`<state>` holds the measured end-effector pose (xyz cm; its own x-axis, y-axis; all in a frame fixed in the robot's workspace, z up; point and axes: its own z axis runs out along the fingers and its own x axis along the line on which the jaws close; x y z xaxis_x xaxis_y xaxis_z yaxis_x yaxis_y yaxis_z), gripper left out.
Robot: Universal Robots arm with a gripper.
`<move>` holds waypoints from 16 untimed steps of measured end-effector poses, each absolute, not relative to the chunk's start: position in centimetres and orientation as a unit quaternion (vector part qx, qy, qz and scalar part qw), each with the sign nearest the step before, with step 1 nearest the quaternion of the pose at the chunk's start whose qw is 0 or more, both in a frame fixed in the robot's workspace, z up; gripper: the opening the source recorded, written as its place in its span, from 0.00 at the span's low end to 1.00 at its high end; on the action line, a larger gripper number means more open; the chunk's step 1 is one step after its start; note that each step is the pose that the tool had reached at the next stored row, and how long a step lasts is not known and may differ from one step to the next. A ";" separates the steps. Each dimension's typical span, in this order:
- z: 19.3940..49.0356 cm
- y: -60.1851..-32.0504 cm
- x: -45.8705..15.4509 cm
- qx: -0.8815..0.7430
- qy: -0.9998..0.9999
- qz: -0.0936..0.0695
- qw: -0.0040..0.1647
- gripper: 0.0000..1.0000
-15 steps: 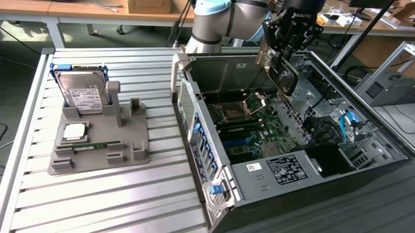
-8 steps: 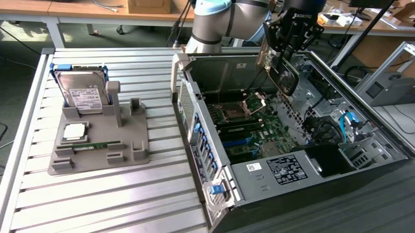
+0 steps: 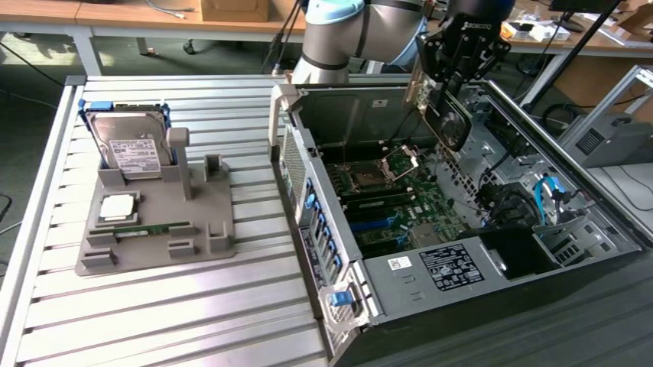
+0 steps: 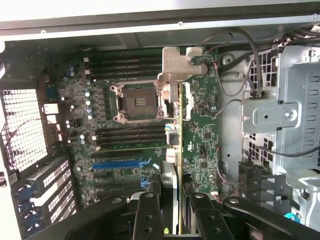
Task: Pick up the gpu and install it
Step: 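Pick up the gpu and move the gpu toward the slot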
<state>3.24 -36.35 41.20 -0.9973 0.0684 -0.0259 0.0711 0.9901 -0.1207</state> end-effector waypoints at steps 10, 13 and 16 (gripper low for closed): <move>41.1 -36.3 3.6 0.035 0.997 -0.061 0.011 0.27; 41.0 -36.3 3.7 0.035 0.997 -0.061 0.011 0.27; 41.0 -36.3 3.7 0.035 0.997 -0.061 0.011 0.27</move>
<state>3.72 -36.35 41.01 -0.9973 0.0684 -0.0258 0.0711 0.9901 -0.1206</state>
